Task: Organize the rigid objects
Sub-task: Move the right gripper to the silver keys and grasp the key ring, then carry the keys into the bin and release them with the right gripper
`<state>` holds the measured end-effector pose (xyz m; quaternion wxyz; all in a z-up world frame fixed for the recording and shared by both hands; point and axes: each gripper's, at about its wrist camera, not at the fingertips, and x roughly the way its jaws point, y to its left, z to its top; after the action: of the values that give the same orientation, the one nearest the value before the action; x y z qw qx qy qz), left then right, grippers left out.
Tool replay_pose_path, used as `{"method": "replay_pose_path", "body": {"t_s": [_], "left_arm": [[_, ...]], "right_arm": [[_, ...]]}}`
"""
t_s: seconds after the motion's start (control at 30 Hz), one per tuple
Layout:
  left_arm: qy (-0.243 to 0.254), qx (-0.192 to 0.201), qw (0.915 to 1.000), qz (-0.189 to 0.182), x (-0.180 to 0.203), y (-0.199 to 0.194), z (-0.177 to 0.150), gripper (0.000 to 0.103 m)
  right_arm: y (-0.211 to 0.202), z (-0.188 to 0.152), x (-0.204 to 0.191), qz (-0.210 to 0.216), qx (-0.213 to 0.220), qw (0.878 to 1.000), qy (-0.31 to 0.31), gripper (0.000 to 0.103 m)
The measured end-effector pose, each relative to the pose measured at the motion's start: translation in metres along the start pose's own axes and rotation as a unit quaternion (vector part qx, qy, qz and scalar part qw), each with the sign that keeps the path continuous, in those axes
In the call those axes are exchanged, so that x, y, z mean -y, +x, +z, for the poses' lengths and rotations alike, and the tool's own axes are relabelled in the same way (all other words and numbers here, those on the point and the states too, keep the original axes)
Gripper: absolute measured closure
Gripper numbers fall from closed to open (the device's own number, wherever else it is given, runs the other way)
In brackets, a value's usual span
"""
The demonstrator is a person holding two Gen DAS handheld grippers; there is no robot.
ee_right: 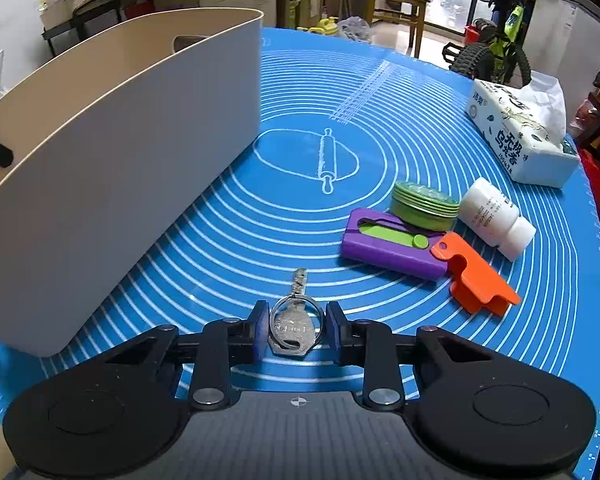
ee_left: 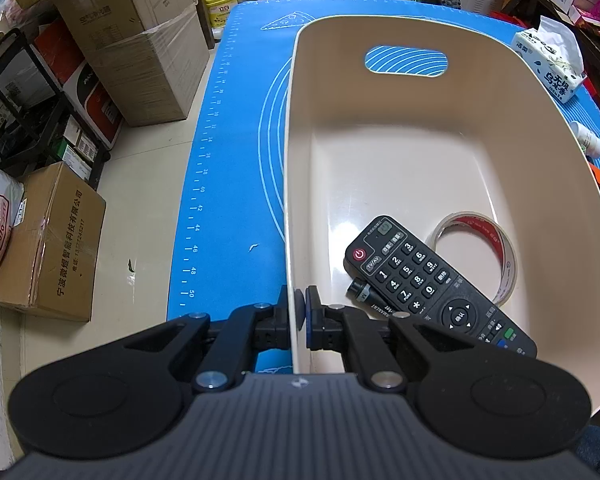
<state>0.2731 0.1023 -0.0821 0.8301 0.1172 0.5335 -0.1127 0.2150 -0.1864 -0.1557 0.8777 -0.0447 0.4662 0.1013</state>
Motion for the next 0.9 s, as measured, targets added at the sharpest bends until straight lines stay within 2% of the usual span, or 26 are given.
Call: {"method": "replay_pose_path", "body": {"t_s": [0.2, 0.9], "left_arm": [[0.000, 0.000, 1.0000, 0.000, 0.000, 0.000, 0.000, 0.096], [0.000, 0.000, 1.0000, 0.000, 0.000, -0.001, -0.001, 0.096]], "right_arm": [[-0.013, -0.001, -0.001, 0.010, 0.007, 1.000, -0.009, 0.065], [-0.038, 0.008, -0.004, -0.012, 0.064, 0.998, -0.020, 0.065]]}}
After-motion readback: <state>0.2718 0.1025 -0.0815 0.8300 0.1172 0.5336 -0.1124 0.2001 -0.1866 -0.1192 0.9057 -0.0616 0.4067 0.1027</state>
